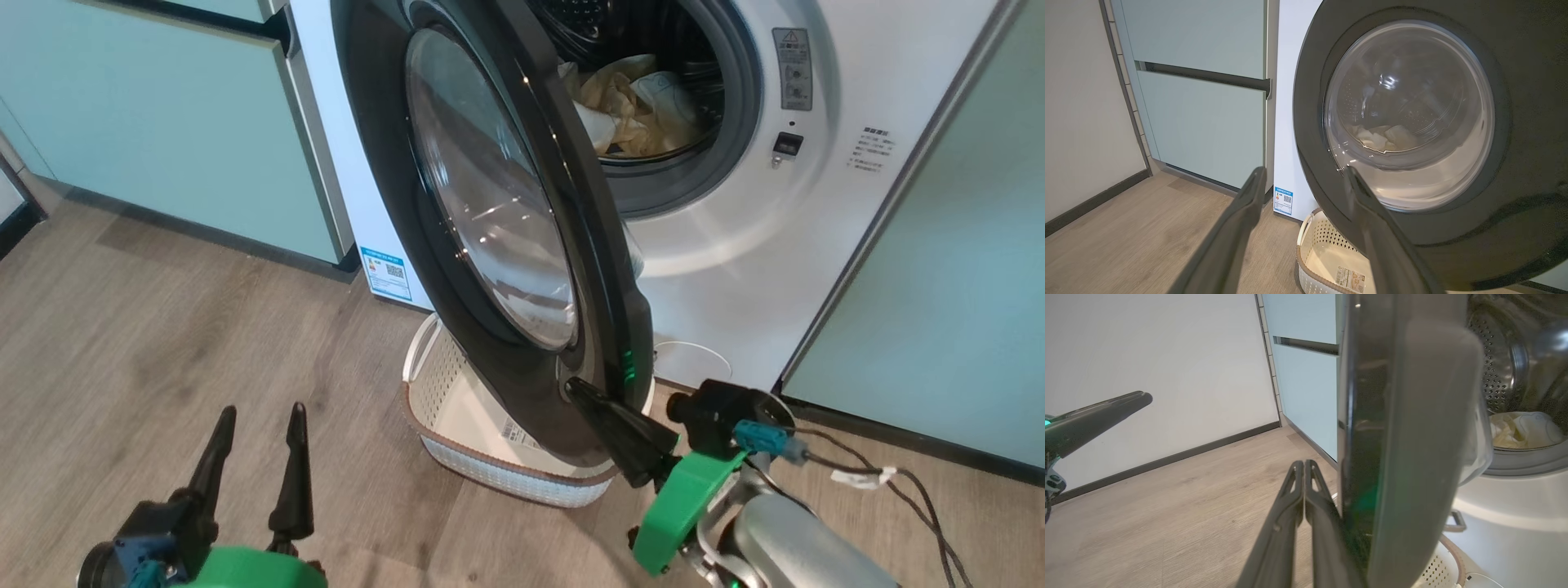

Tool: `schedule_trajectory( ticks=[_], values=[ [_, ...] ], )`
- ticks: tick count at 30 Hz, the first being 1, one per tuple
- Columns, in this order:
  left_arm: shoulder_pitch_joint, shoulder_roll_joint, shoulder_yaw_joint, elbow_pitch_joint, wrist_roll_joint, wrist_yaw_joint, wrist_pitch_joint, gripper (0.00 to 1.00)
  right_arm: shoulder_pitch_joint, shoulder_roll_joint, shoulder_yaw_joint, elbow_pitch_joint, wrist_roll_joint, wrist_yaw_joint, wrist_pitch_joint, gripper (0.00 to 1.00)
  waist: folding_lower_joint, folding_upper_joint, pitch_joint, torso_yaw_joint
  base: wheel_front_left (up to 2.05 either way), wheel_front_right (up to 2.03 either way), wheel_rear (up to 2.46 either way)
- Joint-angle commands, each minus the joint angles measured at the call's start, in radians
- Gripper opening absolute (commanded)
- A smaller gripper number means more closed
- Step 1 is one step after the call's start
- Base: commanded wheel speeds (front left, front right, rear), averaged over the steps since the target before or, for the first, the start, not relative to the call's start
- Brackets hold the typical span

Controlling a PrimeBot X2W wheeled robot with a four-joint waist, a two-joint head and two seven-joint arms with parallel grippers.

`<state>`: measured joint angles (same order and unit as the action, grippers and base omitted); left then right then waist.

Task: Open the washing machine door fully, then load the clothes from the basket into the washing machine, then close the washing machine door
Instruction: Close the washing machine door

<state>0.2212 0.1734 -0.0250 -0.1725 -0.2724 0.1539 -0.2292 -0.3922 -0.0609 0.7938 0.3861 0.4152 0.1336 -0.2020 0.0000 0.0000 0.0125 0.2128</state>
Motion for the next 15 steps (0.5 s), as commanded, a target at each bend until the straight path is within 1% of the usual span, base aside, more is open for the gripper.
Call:
schedule_trajectory(
  ticks=[1, 8, 15],
  values=[
    [-0.054, 0.013, 0.039, -0.027, 0.007, 0.004, -0.010, 1.00, -0.040, 0.010, -0.007, -0.022, 0.009, -0.003, -0.013, 0.00, 0.0000, 0.0000, 0.001, -0.001, 0.00, 0.00, 0.00],
    [-0.064, 0.012, 0.038, -0.031, 0.006, 0.008, -0.016, 1.00, -0.062, 0.010, -0.056, 0.013, -0.003, -0.003, -0.023, 0.00, 0.0000, 0.0000, 0.020, -0.011, 0.00, 0.00, 0.00],
    [-0.088, 0.002, 0.030, -0.032, 0.008, 0.008, -0.023, 1.00, -0.095, -0.006, -0.149, 0.039, -0.036, -0.003, -0.026, 0.00, 0.0000, 0.0000, 0.060, -0.017, 0.00, 0.00, 0.00]
  ],
)
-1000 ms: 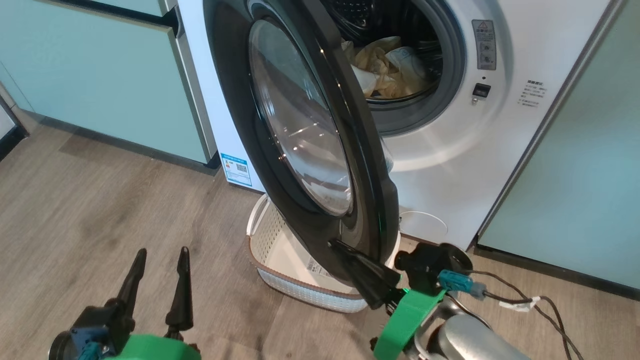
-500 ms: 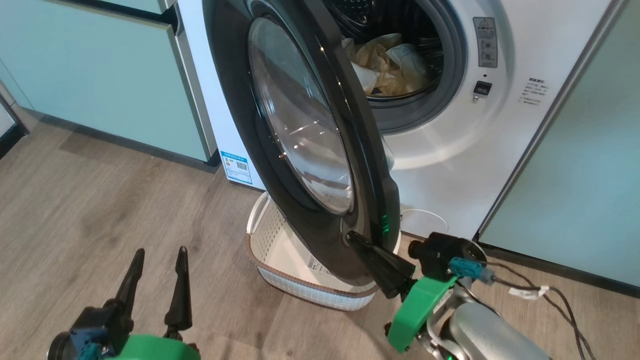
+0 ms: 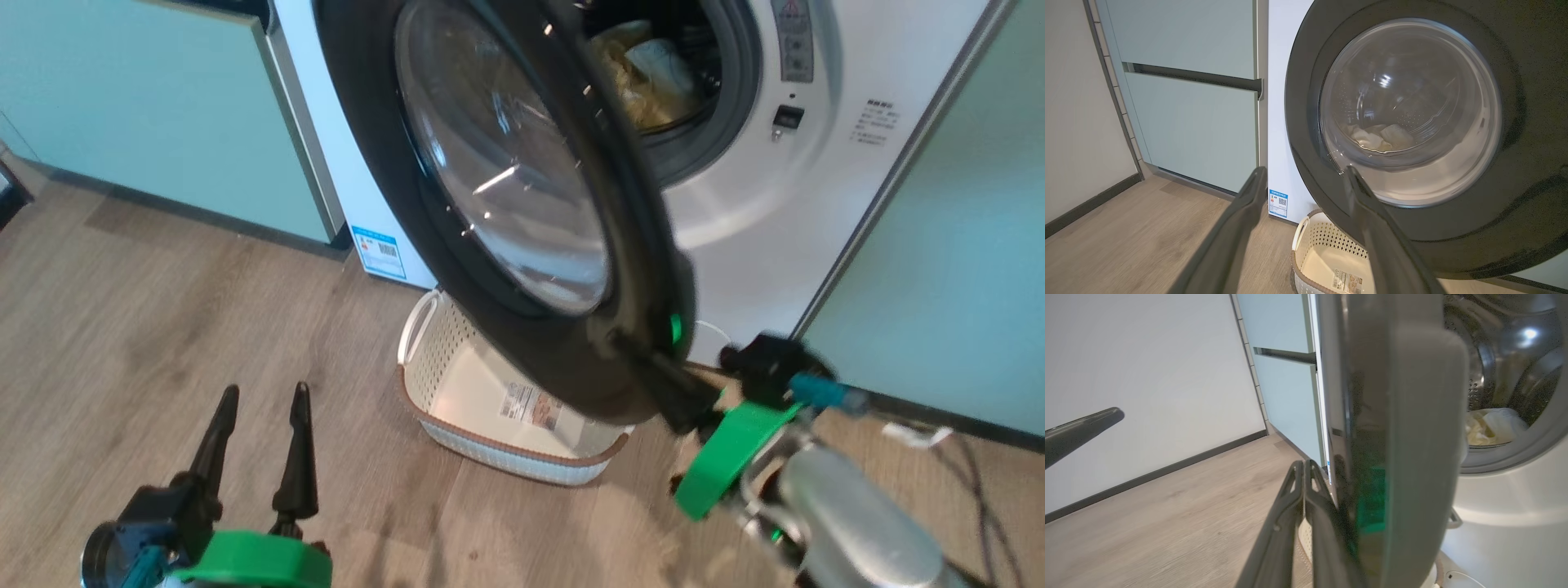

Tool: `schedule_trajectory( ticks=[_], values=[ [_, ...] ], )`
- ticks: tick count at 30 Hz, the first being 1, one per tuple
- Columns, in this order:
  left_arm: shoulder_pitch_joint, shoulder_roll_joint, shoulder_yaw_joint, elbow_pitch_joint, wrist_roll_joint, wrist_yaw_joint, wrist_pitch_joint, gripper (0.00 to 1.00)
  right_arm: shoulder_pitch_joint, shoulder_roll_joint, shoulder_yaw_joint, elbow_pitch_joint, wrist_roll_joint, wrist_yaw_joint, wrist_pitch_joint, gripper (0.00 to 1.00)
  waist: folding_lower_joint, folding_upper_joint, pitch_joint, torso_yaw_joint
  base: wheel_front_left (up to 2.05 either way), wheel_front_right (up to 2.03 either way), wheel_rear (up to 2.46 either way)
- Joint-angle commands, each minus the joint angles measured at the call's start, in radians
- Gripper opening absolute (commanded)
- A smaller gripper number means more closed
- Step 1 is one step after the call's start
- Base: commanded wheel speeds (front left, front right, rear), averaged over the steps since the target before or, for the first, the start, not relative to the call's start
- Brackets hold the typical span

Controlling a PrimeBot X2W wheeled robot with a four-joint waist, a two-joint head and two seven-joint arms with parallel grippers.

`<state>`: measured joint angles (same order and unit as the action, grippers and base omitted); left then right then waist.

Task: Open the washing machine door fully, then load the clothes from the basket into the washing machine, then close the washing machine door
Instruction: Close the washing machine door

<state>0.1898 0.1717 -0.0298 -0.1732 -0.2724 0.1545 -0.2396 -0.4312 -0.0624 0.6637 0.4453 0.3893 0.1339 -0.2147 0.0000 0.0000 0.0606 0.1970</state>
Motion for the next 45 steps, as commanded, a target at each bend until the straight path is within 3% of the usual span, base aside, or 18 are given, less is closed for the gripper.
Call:
schedule_trajectory(
  ticks=[1, 11, 31, 40, 45],
  values=[
    [-0.062, 0.002, 0.033, -0.030, 0.009, 0.007, -0.014, 1.00, -0.064, -0.008, -0.035, -0.014, -0.016, -0.003, -0.013, 0.00, 0.0000, 0.0000, 0.019, -0.001, 0.00, 0.00, 0.00],
    [-0.132, -0.027, 0.005, -0.013, 0.017, -0.012, -0.021, 1.00, -0.205, -0.044, -0.209, 0.098, -0.069, -0.003, -0.024, 0.00, 0.0000, 0.0000, 0.102, 0.021, 0.00, 0.00, 0.00],
    [-0.217, -0.089, 0.005, 0.004, 0.045, -0.059, -0.022, 1.00, -0.487, -0.095, -0.456, 0.333, -0.130, -0.003, -0.047, 0.00, 0.0000, 0.0000, 0.208, 0.109, 0.00, 0.00, 0.00],
    [-0.226, -0.106, 0.015, 0.013, 0.057, -0.073, -0.022, 1.00, -0.510, -0.093, -0.481, 0.340, -0.156, -0.003, -0.047, 0.00, 0.0000, 0.0000, 0.210, 0.118, 0.00, 0.00, 0.00],
    [-0.225, -0.111, 0.024, 0.018, 0.062, -0.081, -0.022, 1.00, -0.483, -0.077, -0.436, 0.330, -0.155, -0.003, -0.047, 0.00, 0.0000, 0.0000, 0.203, 0.108, 0.00, 0.00, 0.00]
  ],
)
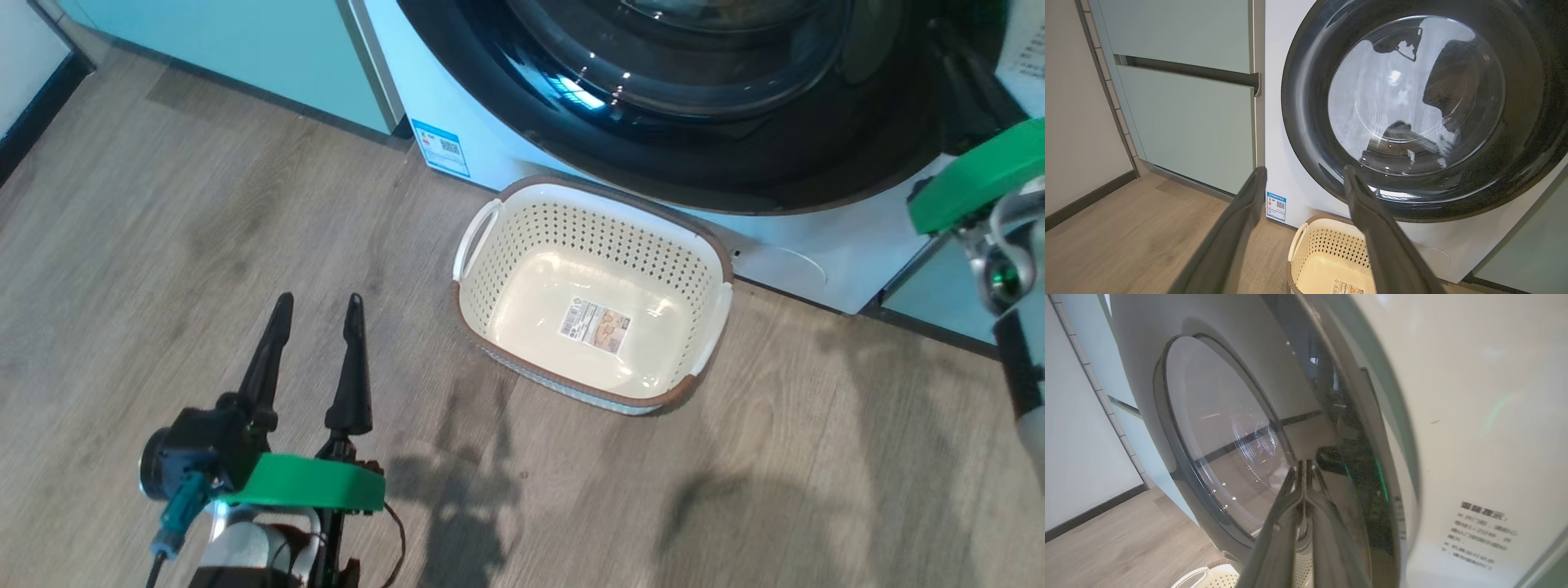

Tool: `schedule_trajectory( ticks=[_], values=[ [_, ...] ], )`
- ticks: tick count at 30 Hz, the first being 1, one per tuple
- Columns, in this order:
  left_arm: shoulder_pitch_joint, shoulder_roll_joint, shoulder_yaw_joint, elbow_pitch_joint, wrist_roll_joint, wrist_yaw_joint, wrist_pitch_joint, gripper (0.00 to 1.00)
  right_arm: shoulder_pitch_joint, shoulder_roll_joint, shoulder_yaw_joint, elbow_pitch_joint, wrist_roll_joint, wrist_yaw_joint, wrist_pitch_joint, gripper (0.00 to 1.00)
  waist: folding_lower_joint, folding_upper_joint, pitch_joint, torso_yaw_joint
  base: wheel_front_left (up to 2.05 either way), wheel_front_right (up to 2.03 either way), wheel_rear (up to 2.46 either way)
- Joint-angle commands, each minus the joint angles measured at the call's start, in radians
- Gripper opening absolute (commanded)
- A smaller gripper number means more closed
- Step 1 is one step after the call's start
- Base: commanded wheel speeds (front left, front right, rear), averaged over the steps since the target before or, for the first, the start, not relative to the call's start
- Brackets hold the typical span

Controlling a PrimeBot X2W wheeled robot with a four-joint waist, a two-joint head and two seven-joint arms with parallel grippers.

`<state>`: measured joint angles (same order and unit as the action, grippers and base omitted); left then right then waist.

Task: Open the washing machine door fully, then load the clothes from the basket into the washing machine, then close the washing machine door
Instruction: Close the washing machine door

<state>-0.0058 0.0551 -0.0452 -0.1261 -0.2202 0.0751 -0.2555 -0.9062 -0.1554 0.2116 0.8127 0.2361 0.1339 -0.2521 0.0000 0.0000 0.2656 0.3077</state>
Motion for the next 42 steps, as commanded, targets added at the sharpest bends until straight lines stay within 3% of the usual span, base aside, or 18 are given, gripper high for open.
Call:
schedule_trajectory(
  ticks=[1, 8, 23, 24, 25, 26, 42],
  values=[
    [-0.029, 0.005, 0.041, -0.028, 0.013, -0.003, -0.006, 1.00, 0.003, 0.020, 0.028, -0.044, 0.003, -0.003, -0.010, 0.00, 0.0000, 0.0000, -0.006, -0.006, 0.00, 0.00, 0.00],
    [-0.013, 0.002, 0.049, -0.017, 0.023, -0.018, -0.006, 1.00, 0.134, 0.030, 0.080, -0.144, 0.048, -0.003, -0.010, 0.00, 0.0000, 0.0000, -0.044, -0.045, 0.00, 0.00, 0.00],
    [0.012, 0.008, 0.049, 0.024, 0.037, -0.054, -0.006, 1.00, 0.549, 0.056, 0.022, -0.462, 0.042, -0.003, -0.010, 0.00, 0.0000, 0.0000, -0.149, -0.173, 0.00, 0.00, 0.00],
    [0.014, 0.010, 0.051, 0.026, 0.037, -0.054, -0.006, 1.00, 0.571, 0.061, 0.015, -0.475, 0.040, -0.003, -0.010, 0.31, 0.0000, 0.0000, -0.155, -0.184, 0.00, 0.00, 0.00],
    [0.016, 0.012, 0.052, 0.027, 0.037, -0.054, -0.006, 1.00, 0.592, 0.066, 0.007, -0.488, 0.035, -0.003, -0.010, 0.78, 0.0000, 0.0000, -0.163, -0.194, 0.00, 0.00, 0.00],
    [0.021, 0.014, 0.053, 0.030, 0.036, -0.053, -0.006, 1.00, 0.613, 0.071, 0.000, -0.498, 0.030, -0.003, -0.010, 1.00, 0.0000, 0.0000, -0.172, -0.204, 0.00, 0.00, 0.00],
    [0.087, 0.035, 0.061, 0.017, 0.018, -0.041, 0.029, 1.00, 0.885, 0.104, -0.112, -0.713, -0.026, -0.003, 0.002, 1.00, 0.0000, 0.0000, -0.222, -0.361, 0.00, 0.00, 0.00]
  ],
)
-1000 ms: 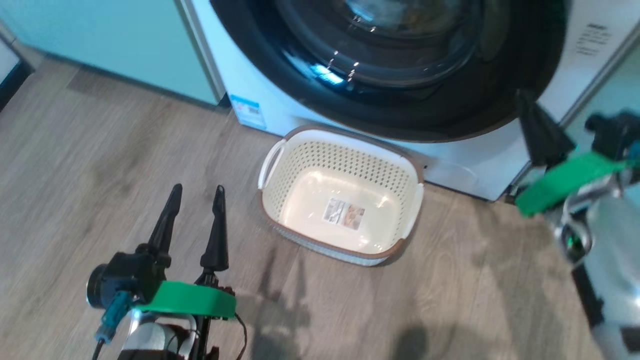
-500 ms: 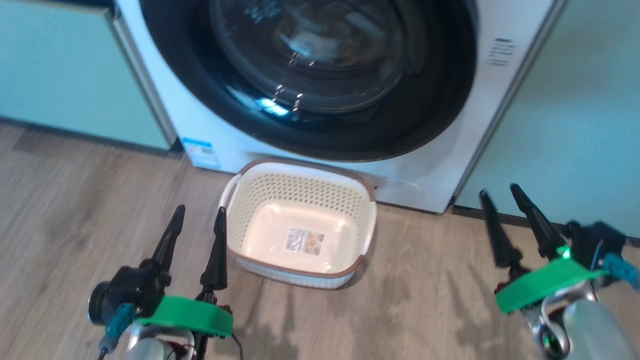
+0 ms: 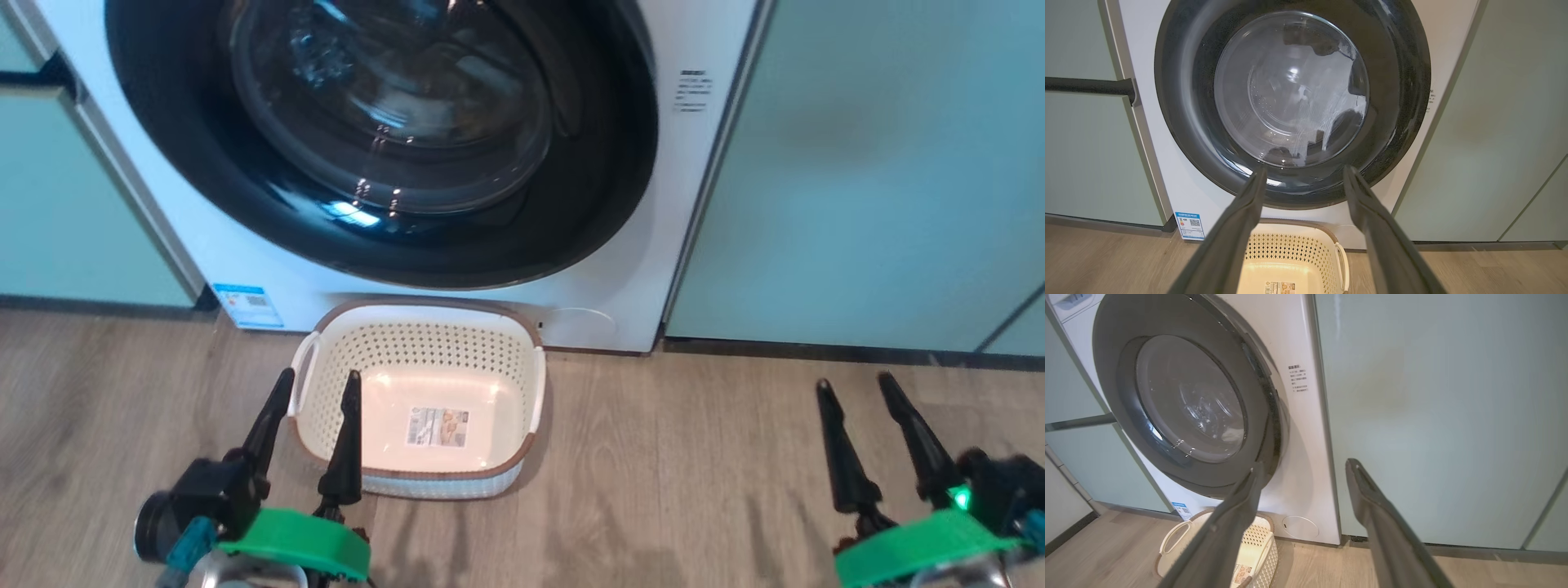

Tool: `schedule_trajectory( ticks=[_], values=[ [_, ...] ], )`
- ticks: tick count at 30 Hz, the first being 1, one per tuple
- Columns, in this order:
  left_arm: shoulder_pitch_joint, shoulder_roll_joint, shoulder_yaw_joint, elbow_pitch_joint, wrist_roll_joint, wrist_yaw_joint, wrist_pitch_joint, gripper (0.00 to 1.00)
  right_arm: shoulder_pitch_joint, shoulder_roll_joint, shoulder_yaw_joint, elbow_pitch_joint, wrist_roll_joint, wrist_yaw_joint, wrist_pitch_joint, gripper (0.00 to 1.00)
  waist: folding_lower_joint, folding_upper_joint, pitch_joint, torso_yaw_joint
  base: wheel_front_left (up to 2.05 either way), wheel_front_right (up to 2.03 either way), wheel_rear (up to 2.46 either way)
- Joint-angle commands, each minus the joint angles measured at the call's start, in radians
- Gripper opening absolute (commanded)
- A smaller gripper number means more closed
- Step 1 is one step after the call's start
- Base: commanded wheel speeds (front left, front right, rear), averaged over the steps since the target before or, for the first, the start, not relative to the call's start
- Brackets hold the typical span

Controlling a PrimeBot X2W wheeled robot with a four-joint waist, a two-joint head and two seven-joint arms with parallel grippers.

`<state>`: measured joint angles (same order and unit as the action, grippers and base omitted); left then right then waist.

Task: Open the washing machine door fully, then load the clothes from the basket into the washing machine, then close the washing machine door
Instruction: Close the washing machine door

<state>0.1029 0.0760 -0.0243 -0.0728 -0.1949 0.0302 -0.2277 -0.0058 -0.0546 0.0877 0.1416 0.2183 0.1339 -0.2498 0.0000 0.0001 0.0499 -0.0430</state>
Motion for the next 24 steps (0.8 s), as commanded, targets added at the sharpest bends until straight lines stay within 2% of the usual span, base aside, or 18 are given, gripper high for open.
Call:
schedule_trajectory(
  ticks=[1, 12, 24],
  values=[
    [-0.017, 0.015, 0.041, -0.036, -0.008, 0.005, 0.004, 1.00, 0.001, 0.004, 0.005, -0.056, -0.006, -0.003, 0.001, 1.00, 0.0000, -0.0001, -0.010, -0.014, 0.00, 0.00, 0.00],
    [0.041, 0.024, 0.048, -0.051, -0.022, 0.019, 0.043, 1.00, 0.115, 0.004, -0.009, -0.159, 0.020, -0.003, 0.027, 1.00, 0.0000, -0.0001, -0.043, -0.039, 0.00, 0.00, 0.00],
    [0.055, 0.029, 0.041, -0.068, -0.028, 0.028, 0.065, 1.00, 0.123, 0.004, -0.010, -0.175, 0.033, -0.003, 0.028, 1.00, 0.0000, -0.0001, -0.046, -0.038, 0.00, 0.00, 0.00]
  ],
)
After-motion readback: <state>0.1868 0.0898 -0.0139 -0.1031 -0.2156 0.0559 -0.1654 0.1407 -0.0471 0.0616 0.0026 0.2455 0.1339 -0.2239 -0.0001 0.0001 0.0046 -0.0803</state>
